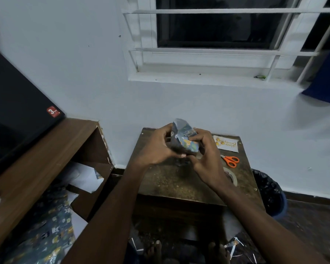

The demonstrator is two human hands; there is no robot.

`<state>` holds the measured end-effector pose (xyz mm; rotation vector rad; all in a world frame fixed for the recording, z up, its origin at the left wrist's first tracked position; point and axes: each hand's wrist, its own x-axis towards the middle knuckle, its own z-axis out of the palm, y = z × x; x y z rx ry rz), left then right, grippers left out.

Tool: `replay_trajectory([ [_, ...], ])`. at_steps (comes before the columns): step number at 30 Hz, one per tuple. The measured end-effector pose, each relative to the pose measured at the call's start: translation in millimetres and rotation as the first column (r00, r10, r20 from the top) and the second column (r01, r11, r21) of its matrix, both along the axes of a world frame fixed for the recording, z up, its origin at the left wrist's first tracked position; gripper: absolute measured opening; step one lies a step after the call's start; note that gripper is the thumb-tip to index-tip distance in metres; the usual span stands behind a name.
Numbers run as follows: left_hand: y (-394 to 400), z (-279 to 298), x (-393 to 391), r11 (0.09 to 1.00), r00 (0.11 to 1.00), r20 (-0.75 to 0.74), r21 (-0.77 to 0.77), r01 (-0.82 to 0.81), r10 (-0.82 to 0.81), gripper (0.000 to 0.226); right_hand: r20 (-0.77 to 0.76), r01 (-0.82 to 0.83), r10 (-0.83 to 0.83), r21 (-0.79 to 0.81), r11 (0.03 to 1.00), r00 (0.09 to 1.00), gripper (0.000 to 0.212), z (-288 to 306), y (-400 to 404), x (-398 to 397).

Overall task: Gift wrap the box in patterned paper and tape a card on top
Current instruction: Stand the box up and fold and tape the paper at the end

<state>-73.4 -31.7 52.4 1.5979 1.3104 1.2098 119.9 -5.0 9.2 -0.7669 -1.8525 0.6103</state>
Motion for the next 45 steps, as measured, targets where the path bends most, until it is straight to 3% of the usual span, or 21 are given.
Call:
replay_trajectory([
  [4, -1.9, 0.2, 6.9, 1.0, 0.998, -0.06, 0.016, -0.021, 0.022, 0.072, 0.087, 0.089, -0.107, 0.183, 0.979, 0.99, 0.047, -3.5, 0.4, 1.2],
  [10, 3.4, -14.2, -7.5, 0.986, 0.998, -0.055, -0.167, 0.024, -0.033, 0.071, 0.238, 0.008, -0.035, 0.111, 0.994, 0.971, 0.042, -1.6, 0.6, 4.9],
  [16, 2.3, -12.8, 0.6, 0.978, 0.998, 0.043, -0.2, 0.055, -0.047, 0.065, 0.148, -0.039, 0.035, 0.025, 0.999, 0.988, 0.037, 5.1, 2.2, 14.6],
  [20, 4.4, -17.8, 3.7, 0.987, 0.985, 0.172, -0.152, 0.044, -0.017, 0.076, 0.092, 0.012, -0.013, 0.01, 1.0, 0.996, 0.03, 4.2, 4.0, 15.6],
  [25, 7.5, -20.3, 3.3, 0.994, 0.975, 0.21, -0.103, -0.047, 0.068, 0.077, 0.222, 0.116, -0.172, 0.246, 0.962, 0.96, 0.024, 4.3, 6.9, 15.5],
  [29, 10.5, -21.6, 1.9, 0.994, 0.984, 0.163, -0.095, -0.056, 0.071, 0.074, 0.24, 0.194, -0.285, 0.342, 0.92, 0.928, 0.028, 3.2, 3.4, 12.5],
  [37, 7.7, -21.4, -2.3, 0.996, 0.987, 0.155, -0.085, -0.033, 0.046, 0.056, 0.264, 0.082, -0.153, 0.26, 0.962, 0.952, 0.029, 11.1, 8.8, 14.2],
  [45, 3.6, -17.7, 0.3, 0.996, 0.967, 0.254, -0.092, 0.022, 0.002, 0.054, 0.278, 0.032, -0.091, 0.208, 0.978, 0.956, 0.011, 12.4, 10.3, 14.0],
])
